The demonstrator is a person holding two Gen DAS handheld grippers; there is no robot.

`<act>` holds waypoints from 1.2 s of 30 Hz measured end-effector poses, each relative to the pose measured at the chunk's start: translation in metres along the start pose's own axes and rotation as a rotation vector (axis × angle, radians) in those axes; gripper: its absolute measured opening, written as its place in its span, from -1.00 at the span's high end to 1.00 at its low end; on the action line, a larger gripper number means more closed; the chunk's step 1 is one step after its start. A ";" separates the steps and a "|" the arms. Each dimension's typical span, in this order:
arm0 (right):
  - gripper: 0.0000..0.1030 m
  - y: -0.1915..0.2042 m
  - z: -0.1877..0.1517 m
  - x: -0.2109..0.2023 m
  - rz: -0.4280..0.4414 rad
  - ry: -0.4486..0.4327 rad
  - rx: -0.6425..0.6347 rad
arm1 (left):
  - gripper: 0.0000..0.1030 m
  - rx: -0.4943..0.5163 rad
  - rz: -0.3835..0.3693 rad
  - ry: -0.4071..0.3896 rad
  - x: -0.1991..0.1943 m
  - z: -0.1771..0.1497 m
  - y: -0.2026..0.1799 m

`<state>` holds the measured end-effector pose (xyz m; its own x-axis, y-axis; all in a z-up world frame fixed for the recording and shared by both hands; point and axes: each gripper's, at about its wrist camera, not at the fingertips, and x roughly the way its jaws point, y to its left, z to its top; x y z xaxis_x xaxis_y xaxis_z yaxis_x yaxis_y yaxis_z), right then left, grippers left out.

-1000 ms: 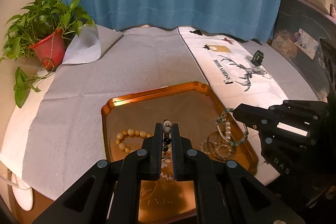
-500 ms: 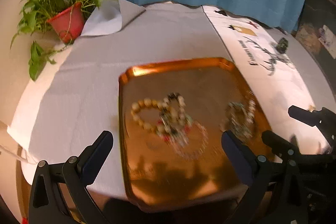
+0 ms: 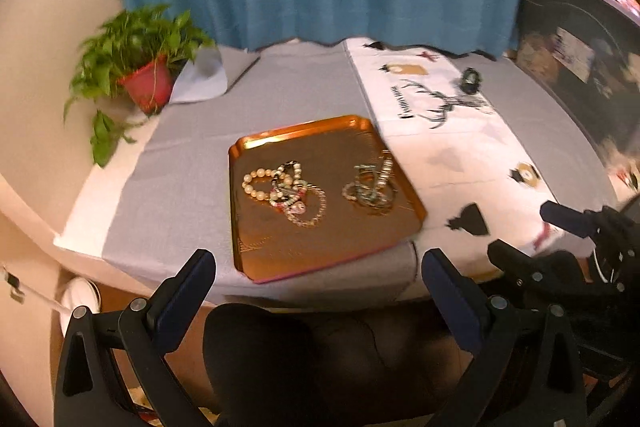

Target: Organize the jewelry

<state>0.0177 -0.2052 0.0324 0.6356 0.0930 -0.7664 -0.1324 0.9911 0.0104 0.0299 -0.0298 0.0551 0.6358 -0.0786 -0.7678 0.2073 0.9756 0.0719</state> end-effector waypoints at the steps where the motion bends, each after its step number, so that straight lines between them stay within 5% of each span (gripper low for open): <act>1: -0.46 0.000 -0.004 -0.007 -0.001 -0.009 0.000 | -0.98 0.007 0.000 -0.006 -0.007 -0.002 -0.003; 19: -0.52 -0.019 -0.049 -0.088 -0.068 -0.080 0.013 | -0.98 -0.063 -0.019 -0.053 -0.068 -0.031 -0.015; 24: -0.53 -0.038 -0.053 -0.107 -0.105 -0.099 0.048 | -0.98 -0.053 -0.049 -0.069 -0.102 -0.018 -0.018; 36: -0.55 -0.080 -0.047 -0.113 -0.193 -0.077 0.109 | -0.99 -0.055 -0.202 -0.273 -0.213 0.033 -0.013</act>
<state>-0.0791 -0.2996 0.0881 0.6976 -0.0968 -0.7099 0.0778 0.9952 -0.0592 -0.0837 -0.0326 0.2389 0.7630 -0.3163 -0.5638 0.3140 0.9437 -0.1044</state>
